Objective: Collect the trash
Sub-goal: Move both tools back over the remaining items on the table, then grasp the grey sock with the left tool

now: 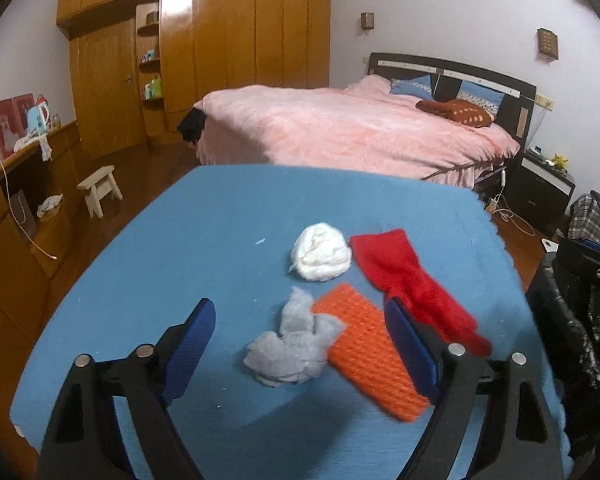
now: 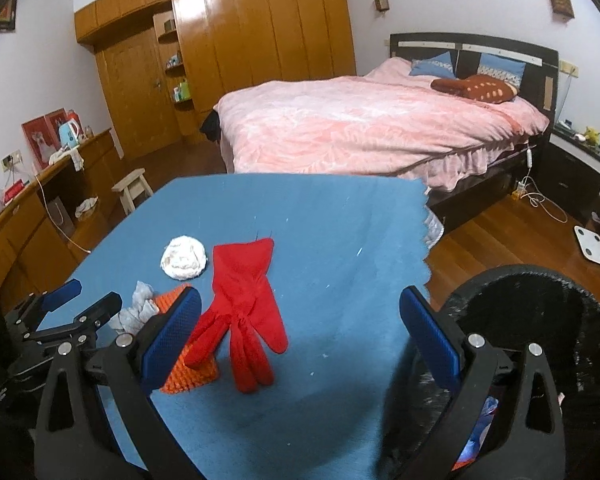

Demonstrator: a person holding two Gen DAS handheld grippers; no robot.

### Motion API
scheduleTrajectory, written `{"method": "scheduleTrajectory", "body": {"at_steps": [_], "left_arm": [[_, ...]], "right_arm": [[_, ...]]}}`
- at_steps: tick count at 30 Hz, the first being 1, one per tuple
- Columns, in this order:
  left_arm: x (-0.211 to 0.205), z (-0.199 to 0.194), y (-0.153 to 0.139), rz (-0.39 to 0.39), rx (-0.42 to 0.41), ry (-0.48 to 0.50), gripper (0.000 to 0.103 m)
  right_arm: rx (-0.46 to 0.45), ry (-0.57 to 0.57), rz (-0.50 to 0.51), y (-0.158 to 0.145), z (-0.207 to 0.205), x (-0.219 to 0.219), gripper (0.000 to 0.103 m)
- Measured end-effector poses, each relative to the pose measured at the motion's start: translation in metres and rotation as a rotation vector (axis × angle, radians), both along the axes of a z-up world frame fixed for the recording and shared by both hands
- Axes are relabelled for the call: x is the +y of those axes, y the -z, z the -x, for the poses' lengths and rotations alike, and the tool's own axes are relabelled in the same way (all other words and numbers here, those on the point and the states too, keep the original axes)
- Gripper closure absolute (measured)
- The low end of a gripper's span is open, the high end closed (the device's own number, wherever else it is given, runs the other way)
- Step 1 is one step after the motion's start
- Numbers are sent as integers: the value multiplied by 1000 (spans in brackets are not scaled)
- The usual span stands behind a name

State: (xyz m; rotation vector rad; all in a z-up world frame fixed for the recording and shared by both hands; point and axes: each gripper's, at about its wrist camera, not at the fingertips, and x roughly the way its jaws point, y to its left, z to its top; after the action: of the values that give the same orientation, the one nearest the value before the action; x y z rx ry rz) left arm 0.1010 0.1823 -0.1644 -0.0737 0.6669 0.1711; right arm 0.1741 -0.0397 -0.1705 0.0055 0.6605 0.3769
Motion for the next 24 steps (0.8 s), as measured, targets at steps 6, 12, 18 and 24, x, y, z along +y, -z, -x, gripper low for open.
{"method": "scheduleTrajectory", "body": {"at_steps": [6,12,18,24], "left_arm": [[9,-8,16,28,37,-10,25],[13,-14,29,55,74,-8,30],[18,-17,38,93,105,1,43],[21,-18,41,124,117,13,54]], "right_arm": [[25,-15,21,14,-8,14,6],[35,-30,36,21,-18,24,6],[40,-48,46,26,-24,35,6],[47,-55,52,31,-28,42,6]]}}
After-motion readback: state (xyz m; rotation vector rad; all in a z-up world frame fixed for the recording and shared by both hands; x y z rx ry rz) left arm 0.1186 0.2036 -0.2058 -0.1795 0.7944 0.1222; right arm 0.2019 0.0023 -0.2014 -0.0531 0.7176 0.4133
